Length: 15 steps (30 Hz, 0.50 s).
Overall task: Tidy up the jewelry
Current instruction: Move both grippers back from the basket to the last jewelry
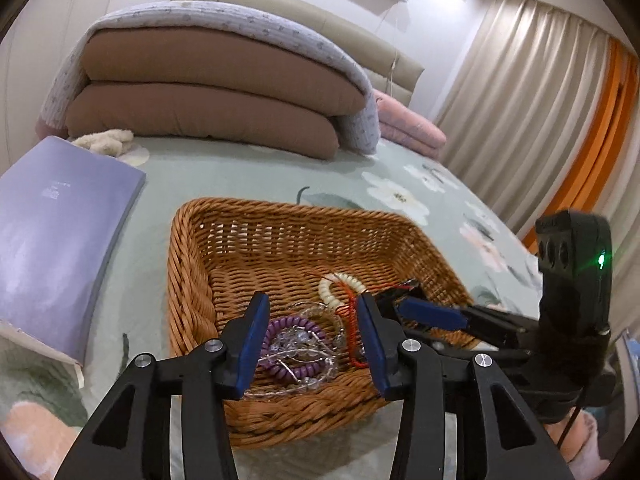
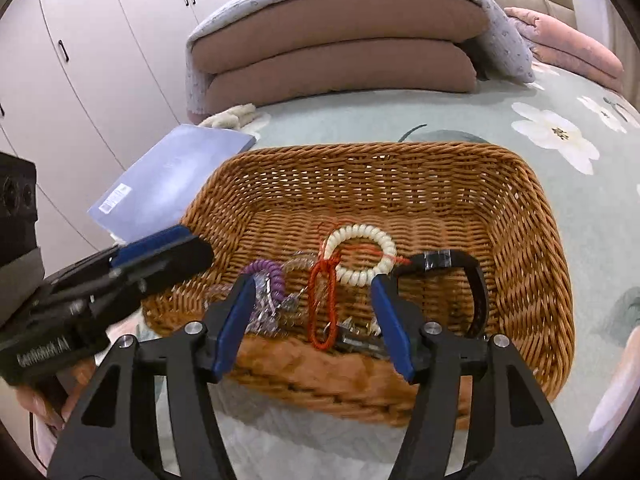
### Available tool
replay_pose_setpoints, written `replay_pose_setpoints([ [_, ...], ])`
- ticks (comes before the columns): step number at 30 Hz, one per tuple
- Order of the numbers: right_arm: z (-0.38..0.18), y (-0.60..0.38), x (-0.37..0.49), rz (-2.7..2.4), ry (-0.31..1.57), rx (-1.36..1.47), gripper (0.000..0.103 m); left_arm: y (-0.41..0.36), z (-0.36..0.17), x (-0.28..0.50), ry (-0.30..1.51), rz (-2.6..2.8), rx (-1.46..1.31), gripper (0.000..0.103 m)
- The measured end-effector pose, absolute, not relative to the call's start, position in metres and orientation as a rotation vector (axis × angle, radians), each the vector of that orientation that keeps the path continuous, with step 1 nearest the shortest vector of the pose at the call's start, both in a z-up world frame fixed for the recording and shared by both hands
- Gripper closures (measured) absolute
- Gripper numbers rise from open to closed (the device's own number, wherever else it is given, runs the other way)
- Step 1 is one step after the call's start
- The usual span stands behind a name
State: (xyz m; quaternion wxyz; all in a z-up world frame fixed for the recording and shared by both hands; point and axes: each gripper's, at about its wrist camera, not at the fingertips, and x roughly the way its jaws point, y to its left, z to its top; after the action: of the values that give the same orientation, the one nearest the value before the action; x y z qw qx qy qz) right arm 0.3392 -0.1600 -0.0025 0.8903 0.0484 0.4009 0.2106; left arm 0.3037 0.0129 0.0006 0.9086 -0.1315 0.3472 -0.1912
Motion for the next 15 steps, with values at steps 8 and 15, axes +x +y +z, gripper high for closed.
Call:
replay_pose_setpoints([
  [8,0.018,-0.186,0.272,0.275,0.731,-0.012,0.018,0.021,0.027,0.263,0.651,-0.380,-0.263,0.053],
  [15,0.037,-0.229,0.193,0.246,0.663,0.059,0.016,0.030,0.040,0.187,0.599,-0.374,-0.249,0.040],
])
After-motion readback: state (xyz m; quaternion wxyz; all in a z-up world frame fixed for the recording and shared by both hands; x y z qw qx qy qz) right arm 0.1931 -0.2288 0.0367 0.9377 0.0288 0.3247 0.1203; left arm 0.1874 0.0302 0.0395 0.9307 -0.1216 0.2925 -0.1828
